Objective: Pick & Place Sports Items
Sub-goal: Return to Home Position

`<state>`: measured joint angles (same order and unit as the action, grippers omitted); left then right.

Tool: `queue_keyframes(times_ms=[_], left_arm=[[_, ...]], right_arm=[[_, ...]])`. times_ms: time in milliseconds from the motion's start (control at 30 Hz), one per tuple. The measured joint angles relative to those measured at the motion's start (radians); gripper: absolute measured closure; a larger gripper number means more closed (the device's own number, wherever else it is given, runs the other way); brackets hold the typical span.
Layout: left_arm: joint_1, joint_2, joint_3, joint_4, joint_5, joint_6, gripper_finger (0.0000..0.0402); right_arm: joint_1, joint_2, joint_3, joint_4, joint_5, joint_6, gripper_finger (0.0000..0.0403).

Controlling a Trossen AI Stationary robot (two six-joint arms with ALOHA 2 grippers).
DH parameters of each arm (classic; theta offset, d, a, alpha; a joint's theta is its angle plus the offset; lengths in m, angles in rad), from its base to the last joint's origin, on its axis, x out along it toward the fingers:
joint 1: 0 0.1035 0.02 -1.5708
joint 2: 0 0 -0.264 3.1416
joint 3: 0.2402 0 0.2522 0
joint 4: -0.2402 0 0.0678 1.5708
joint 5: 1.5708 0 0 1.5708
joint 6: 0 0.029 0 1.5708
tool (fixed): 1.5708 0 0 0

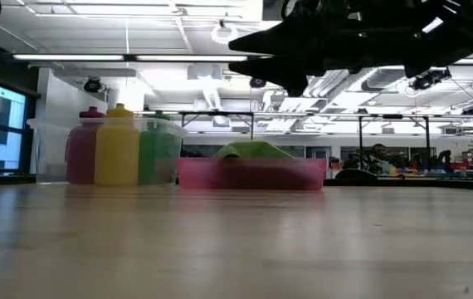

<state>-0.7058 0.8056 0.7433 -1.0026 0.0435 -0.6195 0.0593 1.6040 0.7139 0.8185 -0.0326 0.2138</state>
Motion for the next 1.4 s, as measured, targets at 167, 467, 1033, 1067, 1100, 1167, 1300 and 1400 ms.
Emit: queue_keyframes(times_ms=[167,467,1033,1067,1100,1167,1300,1400], left_arm=[[0.001,-0.038,0.000,0.092,-0.165,0.151,0.0250],[0.017,-0.234,0.000,0.313,-0.296,0.500,0.0250],[0.252,-0.562,-0.225,0.582,-0.302,0.710,0.0249],[0.262,-0.575,-0.242,0.597,-0.300,0.710,0.0249],[0.273,-0.585,-0.256,0.609,-0.299,0.710,0.0249],[0.290,-0.598,-0.282,0.626,-0.297,0.710,0.0249],[0.316,-0.602,-0.320,0.646,-0.297,0.709,0.0249],[0.329,-0.601,-0.350,0.667,-0.297,0.707,0.0249]], right_arm=[[0.000,0.000,0.000,0.000,0.000,-0.013,0.0187],[-0.004,0.000,0.000,0.001,0.009,-0.086,0.0187],[-0.151,0.000,0.000,0.001,-0.128,-0.110,0.0188],[-0.159,0.000,0.000,0.001,-0.134,-0.110,0.0188],[-0.167,0.000,0.000,0.001,-0.142,-0.110,0.0188],[-0.184,0.000,0.000,0.001,-0.170,-0.109,0.0188],[-0.219,-0.001,-0.001,0.001,-0.221,-0.104,0.0188],[-0.246,-0.028,-0.023,0.000,-0.233,-0.104,0.0188]])
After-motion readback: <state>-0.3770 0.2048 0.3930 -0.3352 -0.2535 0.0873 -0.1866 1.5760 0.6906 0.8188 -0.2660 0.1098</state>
